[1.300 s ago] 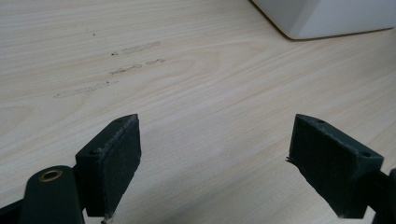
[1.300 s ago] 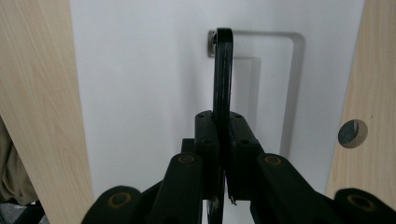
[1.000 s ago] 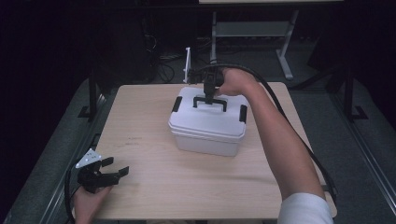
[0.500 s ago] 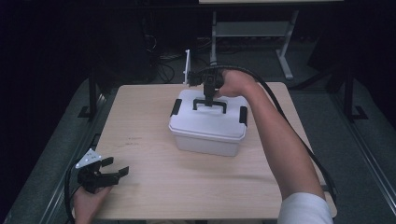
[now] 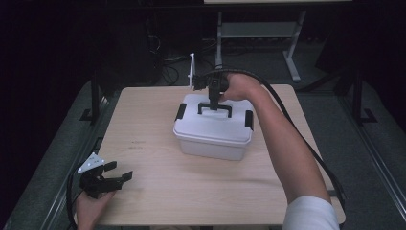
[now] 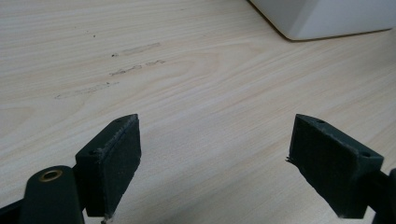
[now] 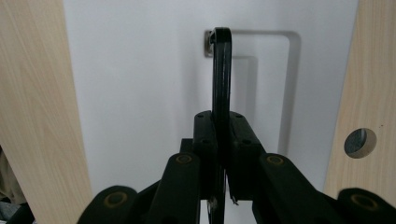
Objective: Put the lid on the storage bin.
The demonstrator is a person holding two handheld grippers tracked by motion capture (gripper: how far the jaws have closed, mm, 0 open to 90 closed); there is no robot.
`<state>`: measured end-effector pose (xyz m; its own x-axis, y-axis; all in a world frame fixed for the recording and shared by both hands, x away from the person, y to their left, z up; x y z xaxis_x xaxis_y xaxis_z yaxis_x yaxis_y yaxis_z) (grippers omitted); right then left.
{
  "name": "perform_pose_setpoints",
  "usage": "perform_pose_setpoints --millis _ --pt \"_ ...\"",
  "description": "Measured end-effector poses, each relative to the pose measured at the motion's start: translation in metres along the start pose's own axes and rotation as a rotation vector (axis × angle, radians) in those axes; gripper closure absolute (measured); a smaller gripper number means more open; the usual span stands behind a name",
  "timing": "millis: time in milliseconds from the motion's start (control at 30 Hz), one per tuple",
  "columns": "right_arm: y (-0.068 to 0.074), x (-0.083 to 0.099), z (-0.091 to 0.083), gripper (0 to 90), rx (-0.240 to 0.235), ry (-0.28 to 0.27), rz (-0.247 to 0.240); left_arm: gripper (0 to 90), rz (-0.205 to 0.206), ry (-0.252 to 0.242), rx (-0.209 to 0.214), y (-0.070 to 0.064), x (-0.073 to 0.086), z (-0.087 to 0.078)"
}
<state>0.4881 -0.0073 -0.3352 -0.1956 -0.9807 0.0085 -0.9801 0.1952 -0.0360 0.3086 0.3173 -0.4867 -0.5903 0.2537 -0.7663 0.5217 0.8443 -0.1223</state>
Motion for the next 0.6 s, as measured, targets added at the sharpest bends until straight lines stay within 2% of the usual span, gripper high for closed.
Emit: perform_pose_setpoints --millis 67,133,267,600 --pt "-0.001 0.001 -0.003 76.9 0.005 -0.015 0.006 16.0 0.002 0.002 0.001 -0.001 0.000 0.000" --pt "0.001 0.003 -0.004 76.6 -0.004 -0.017 0.009 16.0 0.005 0.005 0.001 -0.001 0.000 0.000" --pt "0.001 0.009 -0.005 69.8 0.003 -0.030 0.019 16.0 0.008 0.003 0.006 -0.003 -0.001 0.002" --pt "0.002 0.027 -0.012 65.6 0.008 -0.062 0.054 16.0 0.015 0.009 0.015 -0.007 -0.004 0.007"
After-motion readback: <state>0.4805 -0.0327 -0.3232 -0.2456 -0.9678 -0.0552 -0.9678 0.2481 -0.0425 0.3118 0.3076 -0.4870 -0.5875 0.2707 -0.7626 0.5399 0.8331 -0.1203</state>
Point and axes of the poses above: each handheld gripper's, and its own axes: z roughly forward along the jaws, x roughly out of its underside, y roughly to its left, the point moved 7 cm from there along z, roughly forward along the jaws, and after that the axes turned 3 degrees about y, right-handed, at the moved point
